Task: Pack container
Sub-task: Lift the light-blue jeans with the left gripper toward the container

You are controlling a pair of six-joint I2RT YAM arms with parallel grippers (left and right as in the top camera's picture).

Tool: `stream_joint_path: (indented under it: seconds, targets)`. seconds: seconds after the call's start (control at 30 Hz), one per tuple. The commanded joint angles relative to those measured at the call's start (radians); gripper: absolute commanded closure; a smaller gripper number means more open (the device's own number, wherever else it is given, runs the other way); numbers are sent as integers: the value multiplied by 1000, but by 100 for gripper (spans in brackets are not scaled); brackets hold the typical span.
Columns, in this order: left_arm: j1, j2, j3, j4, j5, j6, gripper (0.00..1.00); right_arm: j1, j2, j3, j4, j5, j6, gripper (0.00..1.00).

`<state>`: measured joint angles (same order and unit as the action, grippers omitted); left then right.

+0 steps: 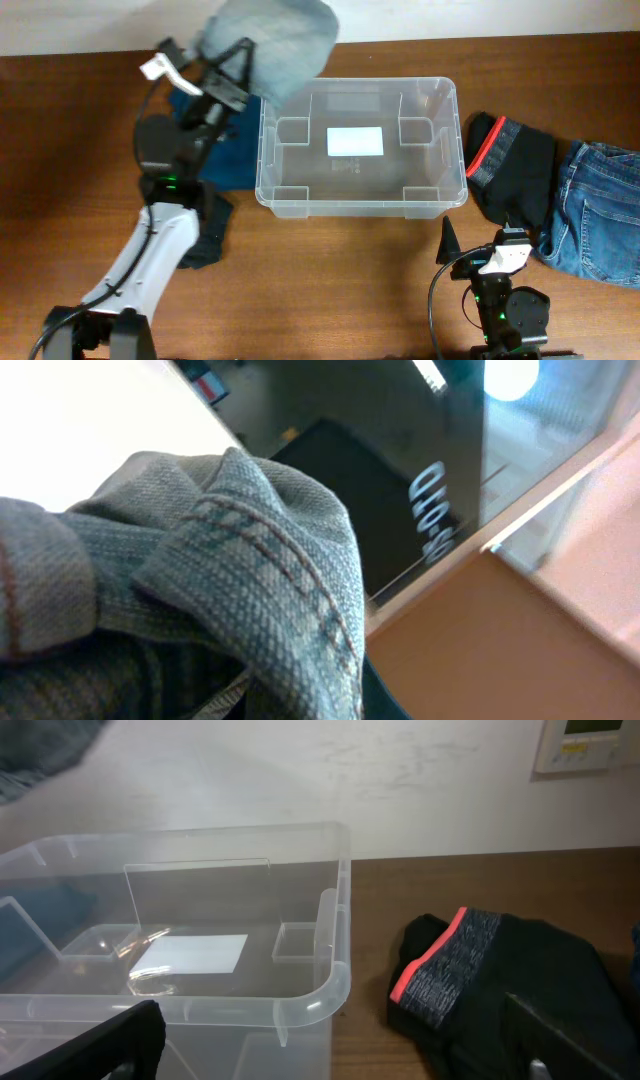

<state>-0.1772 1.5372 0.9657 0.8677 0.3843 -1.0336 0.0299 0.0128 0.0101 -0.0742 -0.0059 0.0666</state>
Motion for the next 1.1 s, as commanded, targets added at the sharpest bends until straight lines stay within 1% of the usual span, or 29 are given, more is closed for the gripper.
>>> stream_joint_path:
  seconds: [0.0, 0.13, 0.17, 0.37, 0.53, 0.6, 0.7, 0.77, 0.83, 1.07]
  targets:
    - [-103, -45, 41, -55, -201, 240, 99, 3, -6, -5, -5, -9, -7, 2]
    - [-180, -29, 41, -124, -331, 301, 99, 3, -6, -5, -5, -9, -7, 2]
    - [-189, -21, 41, -124, -333, 303, 99, 3, -6, -5, -5, -9, -7, 2]
    - [-229, 51, 41, -134, -321, 302, 99, 3, -6, -5, -5, -9, -7, 2]
    - [-229, 103, 41, -73, -311, 303, 99, 3, -6, -5, -5, -9, -7, 1]
    - [-229, 125, 41, -42, -261, 344, 99, 3, -6, -5, -5, -9, -7, 2]
    - [-229, 149, 41, -47, -192, 348, 99, 3, -6, -5, -5, -9, -7, 2]
    - [-229, 162, 41, -48, -177, 347, 99, 3, -6, -5, -5, -9, -7, 2]
    - [-229, 167, 41, -68, -173, 347, 99, 3, -6, -5, -5, -9, -7, 2]
    - [-253, 168, 41, -230, -172, 347, 99, 3, -6, -5, -5, -9, -7, 2]
